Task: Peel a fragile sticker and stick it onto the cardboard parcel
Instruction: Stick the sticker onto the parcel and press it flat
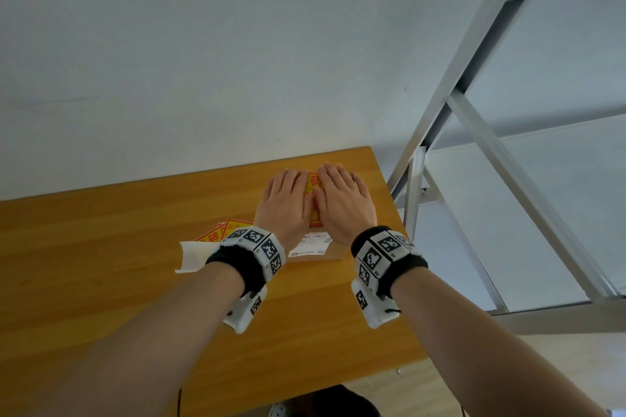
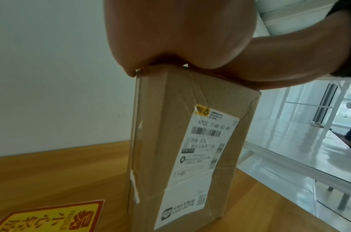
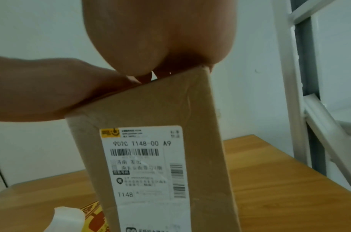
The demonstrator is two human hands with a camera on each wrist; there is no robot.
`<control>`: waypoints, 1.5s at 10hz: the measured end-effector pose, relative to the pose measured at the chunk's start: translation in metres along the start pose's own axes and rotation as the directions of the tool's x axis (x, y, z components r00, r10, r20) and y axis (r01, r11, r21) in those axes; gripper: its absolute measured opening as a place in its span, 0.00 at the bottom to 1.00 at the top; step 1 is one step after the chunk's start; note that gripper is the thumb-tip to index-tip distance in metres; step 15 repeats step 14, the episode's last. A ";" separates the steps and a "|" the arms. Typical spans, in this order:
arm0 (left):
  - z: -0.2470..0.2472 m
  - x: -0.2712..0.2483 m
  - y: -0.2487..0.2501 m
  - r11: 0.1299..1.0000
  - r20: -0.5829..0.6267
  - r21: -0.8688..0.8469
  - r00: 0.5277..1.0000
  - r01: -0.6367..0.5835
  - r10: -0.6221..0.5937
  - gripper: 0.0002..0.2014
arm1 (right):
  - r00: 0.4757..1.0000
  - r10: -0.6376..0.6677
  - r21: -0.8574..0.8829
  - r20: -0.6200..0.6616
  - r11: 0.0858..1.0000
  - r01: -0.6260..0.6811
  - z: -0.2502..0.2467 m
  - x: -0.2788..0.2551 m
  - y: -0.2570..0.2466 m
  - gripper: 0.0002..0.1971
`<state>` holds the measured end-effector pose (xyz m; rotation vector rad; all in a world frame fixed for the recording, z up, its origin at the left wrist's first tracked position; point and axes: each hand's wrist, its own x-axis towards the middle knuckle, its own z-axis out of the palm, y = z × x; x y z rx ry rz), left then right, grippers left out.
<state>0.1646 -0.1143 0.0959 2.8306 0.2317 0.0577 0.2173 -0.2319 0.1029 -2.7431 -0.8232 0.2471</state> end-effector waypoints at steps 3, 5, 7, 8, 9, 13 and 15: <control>0.006 0.004 0.003 0.998 0.106 0.045 0.993 0.052 -0.056 0.28 | 0.999 -0.007 -0.015 0.032 1.000 0.008 0.007 -0.001 0.004 0.28; 0.000 -0.007 -0.009 0.997 0.083 0.042 0.994 0.065 -0.068 0.27 | 1.000 0.016 0.058 -0.008 0.998 -0.015 -0.002 0.001 0.014 0.27; -0.001 -0.008 -0.007 0.996 0.115 0.055 0.990 0.075 -0.081 0.28 | 1.000 0.008 0.031 0.028 0.999 -0.009 -0.001 -0.003 0.017 0.28; -0.004 -0.007 -0.005 0.996 0.130 0.040 0.988 0.084 -0.088 0.28 | 1.000 0.002 -0.042 0.027 0.999 -0.001 -0.005 -0.004 0.014 0.29; -0.003 -0.009 -0.003 0.996 0.108 0.042 0.990 0.084 -0.088 0.28 | 1.000 -0.012 -0.072 0.001 0.997 0.012 -0.003 -0.009 0.005 0.30; -0.002 -0.016 -0.001 0.996 0.111 0.065 0.992 0.053 -0.060 0.29 | 0.999 -0.030 -0.045 0.019 0.999 0.031 0.006 -0.015 0.002 0.34; -0.012 -0.022 -0.007 0.999 0.069 0.037 0.997 0.039 -0.041 0.29 | 0.999 0.011 0.040 -0.032 0.999 -0.010 -0.005 -0.024 0.007 0.32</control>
